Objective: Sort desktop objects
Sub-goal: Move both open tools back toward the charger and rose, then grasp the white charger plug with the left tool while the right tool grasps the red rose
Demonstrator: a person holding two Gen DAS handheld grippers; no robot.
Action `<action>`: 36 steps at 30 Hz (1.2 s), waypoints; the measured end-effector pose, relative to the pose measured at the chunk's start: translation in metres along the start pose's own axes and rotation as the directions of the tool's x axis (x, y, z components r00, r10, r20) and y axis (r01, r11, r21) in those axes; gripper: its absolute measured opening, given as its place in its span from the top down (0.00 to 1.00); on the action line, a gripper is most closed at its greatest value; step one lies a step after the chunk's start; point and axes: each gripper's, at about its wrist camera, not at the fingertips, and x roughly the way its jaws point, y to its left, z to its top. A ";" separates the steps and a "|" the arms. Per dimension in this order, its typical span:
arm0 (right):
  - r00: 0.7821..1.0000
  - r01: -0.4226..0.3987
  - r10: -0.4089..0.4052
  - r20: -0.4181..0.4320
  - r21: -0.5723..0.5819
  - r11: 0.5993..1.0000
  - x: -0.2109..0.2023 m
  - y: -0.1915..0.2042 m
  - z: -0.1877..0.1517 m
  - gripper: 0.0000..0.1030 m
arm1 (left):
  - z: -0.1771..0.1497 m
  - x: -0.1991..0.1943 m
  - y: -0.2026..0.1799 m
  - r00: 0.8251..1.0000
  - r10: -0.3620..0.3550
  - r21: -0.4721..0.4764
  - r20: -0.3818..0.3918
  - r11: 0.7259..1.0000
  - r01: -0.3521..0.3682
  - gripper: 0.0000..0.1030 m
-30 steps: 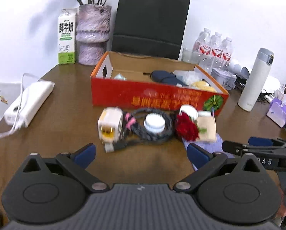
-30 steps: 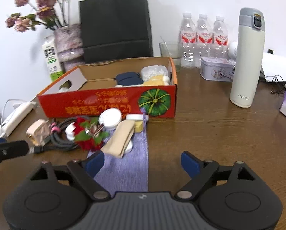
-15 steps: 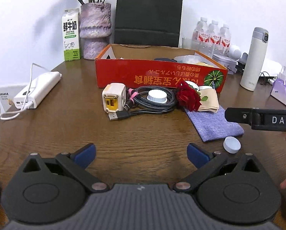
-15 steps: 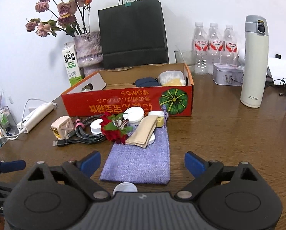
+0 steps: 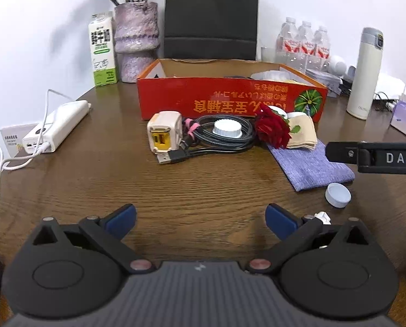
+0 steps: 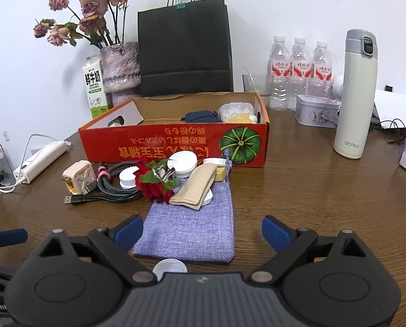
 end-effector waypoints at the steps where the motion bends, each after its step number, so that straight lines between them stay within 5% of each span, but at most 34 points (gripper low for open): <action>1: 1.000 -0.002 0.002 -0.003 0.005 1.000 0.001 -0.001 0.000 0.08 | 0.001 -0.001 0.002 1.000 0.003 -0.009 -0.001 1.000 -0.003 0.00; 10: 0.999 -0.051 0.050 0.011 0.052 0.997 -0.001 -0.010 0.001 0.08 | 0.034 -0.001 0.010 0.992 0.128 0.063 -0.023 0.990 -0.126 0.00; 18: 0.996 -0.094 0.094 0.005 0.002 0.996 0.008 -0.004 0.018 0.08 | 0.085 0.053 0.028 0.998 0.069 0.192 -0.004 0.979 -0.067 0.00; 21: 0.992 -0.128 0.128 -0.013 -0.055 0.990 0.025 0.008 0.034 0.08 | 0.096 0.081 0.039 0.995 0.092 0.137 -0.035 0.987 -0.086 0.00; 25: 0.989 -0.135 0.125 -0.080 -0.121 0.984 0.062 0.028 0.048 0.19 | 0.100 0.094 0.063 0.997 -0.025 -0.016 -0.066 1.000 0.024 0.03; 27: 0.982 -0.173 0.163 -0.096 -0.113 0.978 0.075 0.033 0.053 0.21 | 0.101 0.098 0.067 0.998 -0.029 -0.019 -0.064 0.999 0.028 0.18; 29: 0.978 -0.181 0.168 -0.124 -0.095 0.979 0.088 0.037 0.056 0.30 | 0.100 0.106 0.065 0.993 -0.062 -0.003 -0.100 0.998 0.063 0.50; 31: 0.974 -0.171 0.157 -0.162 -0.078 0.982 0.098 0.040 0.057 0.62 | 0.099 0.109 0.064 0.985 -0.114 -0.011 -0.130 0.994 0.113 0.68; 36: 0.979 -0.178 0.171 -0.109 -0.060 0.982 0.072 0.040 0.059 0.65 | 0.097 0.087 0.070 0.986 -0.132 -0.034 -0.099 0.991 0.129 0.69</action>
